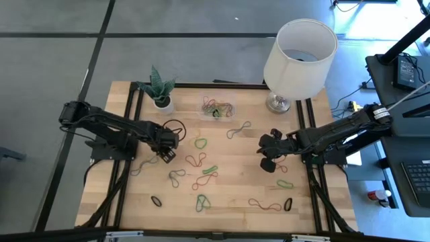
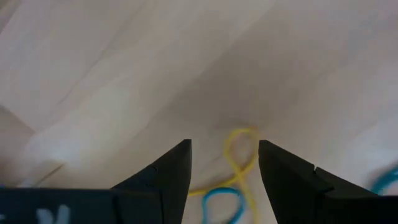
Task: Pick and place rubber bands into bin
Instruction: Put the yellow rubber band into the transparent bin
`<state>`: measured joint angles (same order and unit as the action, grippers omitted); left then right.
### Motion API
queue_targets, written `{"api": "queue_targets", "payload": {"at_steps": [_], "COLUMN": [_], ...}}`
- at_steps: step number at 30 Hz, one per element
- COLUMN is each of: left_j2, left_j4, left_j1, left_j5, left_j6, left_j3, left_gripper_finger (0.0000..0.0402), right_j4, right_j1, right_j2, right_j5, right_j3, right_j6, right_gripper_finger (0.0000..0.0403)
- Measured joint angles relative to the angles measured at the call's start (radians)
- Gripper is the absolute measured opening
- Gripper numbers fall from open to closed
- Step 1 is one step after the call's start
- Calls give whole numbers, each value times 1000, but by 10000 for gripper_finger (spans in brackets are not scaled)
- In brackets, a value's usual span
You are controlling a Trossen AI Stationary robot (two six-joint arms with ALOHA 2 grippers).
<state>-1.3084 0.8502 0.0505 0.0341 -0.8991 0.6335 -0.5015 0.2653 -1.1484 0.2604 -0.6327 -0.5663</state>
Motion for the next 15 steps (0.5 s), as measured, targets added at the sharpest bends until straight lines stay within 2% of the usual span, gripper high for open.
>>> {"api": "queue_targets", "payload": {"at_steps": [7, 10, 13, 15], "left_j2": [-112, -146, -155, -155], "left_j4": [-30, -30, -24, -39], "left_j1": [16, 28, 44, 55], "left_j5": [-36, -62, -79, -114], "left_j6": [-2, -1, -9, -28], "left_j3": [-14, 3, 32, 68], "left_gripper_finger": [169, 121, 40, 13], "right_j4": [37, 39, 39, 39], "right_j1": [0, 0, 0, 0], "right_j2": [0, -1, -1, -1], "right_j5": [0, 0, 0, -1], "right_j3": [0, 0, 0, 0], "right_j6": [-3, -3, 0, 1], "right_gripper_finger": [9, 9, 9, 9]}}
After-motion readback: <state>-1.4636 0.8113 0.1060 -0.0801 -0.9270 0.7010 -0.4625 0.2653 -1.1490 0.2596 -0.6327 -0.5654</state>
